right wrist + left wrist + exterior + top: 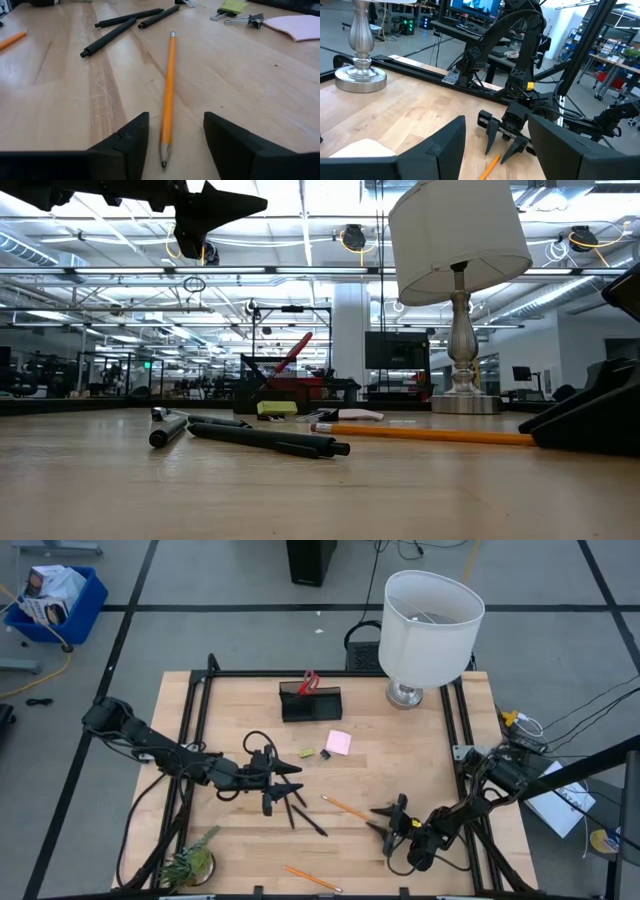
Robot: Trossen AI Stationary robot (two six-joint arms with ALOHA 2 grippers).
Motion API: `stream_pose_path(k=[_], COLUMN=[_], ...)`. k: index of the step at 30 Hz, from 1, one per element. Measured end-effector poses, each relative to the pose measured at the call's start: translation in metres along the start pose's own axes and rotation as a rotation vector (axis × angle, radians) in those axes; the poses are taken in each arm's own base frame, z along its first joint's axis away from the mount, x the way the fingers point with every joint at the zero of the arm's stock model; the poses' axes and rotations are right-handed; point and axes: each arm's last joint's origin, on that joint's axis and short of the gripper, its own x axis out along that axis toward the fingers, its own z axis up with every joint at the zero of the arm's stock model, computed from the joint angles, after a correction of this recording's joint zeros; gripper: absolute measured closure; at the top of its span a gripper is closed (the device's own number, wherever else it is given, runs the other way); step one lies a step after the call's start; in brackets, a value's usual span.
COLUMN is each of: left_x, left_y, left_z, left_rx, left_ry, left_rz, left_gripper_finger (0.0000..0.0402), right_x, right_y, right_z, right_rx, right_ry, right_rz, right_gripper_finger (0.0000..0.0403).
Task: Pick and place office supplies into organizer
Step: Put the yellow pencil into the black desk organizer
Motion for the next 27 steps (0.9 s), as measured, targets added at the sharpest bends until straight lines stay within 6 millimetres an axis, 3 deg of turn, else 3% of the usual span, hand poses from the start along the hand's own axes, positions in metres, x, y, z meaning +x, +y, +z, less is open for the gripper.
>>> stream_pose_path(k=[20, 27], left_x=[0.0, 0.0], left_y=[0.0, 0.0], left_z=[0.0, 0.0], left_rx=[0.006, 0.007], left_ry=[0.0, 0.0], left_rz=[0.0, 0.0], left_gripper_finger=[0.0179, 0.0178], right_x=[0.0043, 0.0067], right_y=[-0.0029, -0.0027], right_z=[0.0009, 0.0031], right_rx=[-0.027, -0.015], right_ry=[0.018, 0.019], right_rz=[-0.013, -0.01], right_gripper_finger=[0.0382, 0.0387])
